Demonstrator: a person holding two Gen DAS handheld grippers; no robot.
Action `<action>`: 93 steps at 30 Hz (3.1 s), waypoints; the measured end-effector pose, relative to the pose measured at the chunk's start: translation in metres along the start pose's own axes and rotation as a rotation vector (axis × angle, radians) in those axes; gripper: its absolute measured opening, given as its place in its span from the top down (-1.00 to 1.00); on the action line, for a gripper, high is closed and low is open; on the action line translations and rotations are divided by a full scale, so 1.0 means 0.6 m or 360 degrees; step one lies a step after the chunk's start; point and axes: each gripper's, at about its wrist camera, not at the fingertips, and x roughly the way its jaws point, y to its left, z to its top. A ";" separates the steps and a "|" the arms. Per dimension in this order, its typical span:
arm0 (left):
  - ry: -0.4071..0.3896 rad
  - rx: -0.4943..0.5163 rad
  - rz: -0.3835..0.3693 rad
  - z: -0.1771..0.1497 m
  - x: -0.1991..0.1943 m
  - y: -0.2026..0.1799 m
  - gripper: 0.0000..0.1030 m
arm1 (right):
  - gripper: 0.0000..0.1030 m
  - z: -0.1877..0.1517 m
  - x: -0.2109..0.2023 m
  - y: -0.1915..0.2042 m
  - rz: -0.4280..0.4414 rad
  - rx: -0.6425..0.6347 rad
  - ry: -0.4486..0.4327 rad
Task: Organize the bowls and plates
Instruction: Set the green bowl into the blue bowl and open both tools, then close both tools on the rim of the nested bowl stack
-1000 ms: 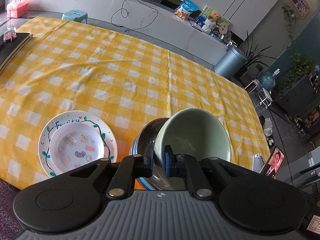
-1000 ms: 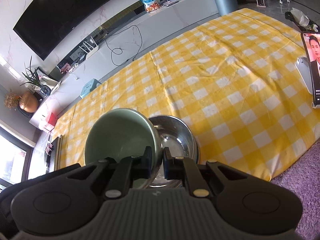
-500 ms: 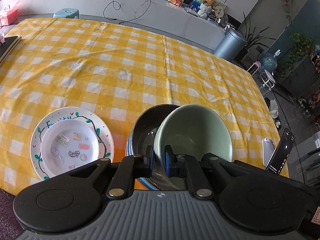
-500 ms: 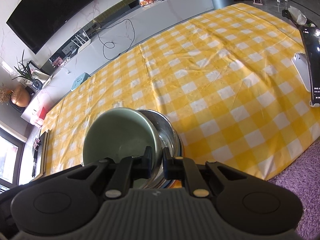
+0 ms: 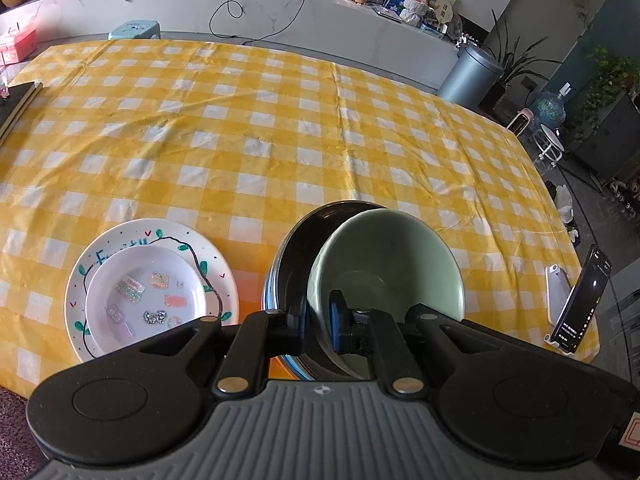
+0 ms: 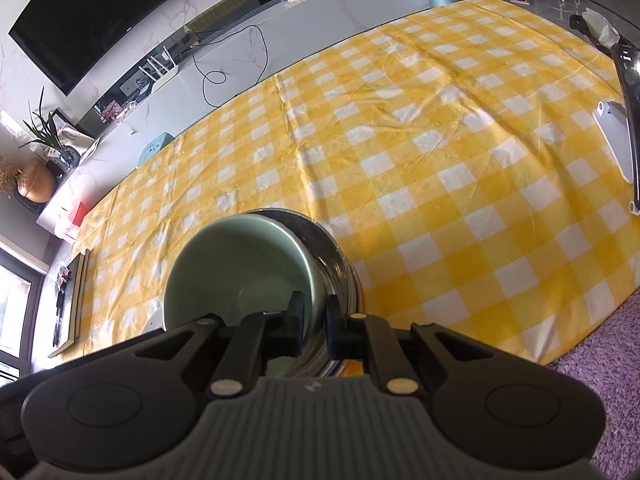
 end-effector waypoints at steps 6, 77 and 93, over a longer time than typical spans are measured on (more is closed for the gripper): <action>-0.0030 0.0066 0.0031 0.000 0.000 -0.001 0.75 | 0.81 -0.001 0.004 0.005 -0.0029 -0.0045 -0.0024; -0.0083 -0.0486 -0.0312 -0.031 0.065 0.104 -0.44 | -0.22 -0.007 0.066 -0.097 0.0283 0.0308 0.0041; -0.0089 0.0164 0.0170 -0.021 0.044 0.009 -0.34 | -0.22 0.012 0.070 -0.090 0.0174 0.0172 -0.0033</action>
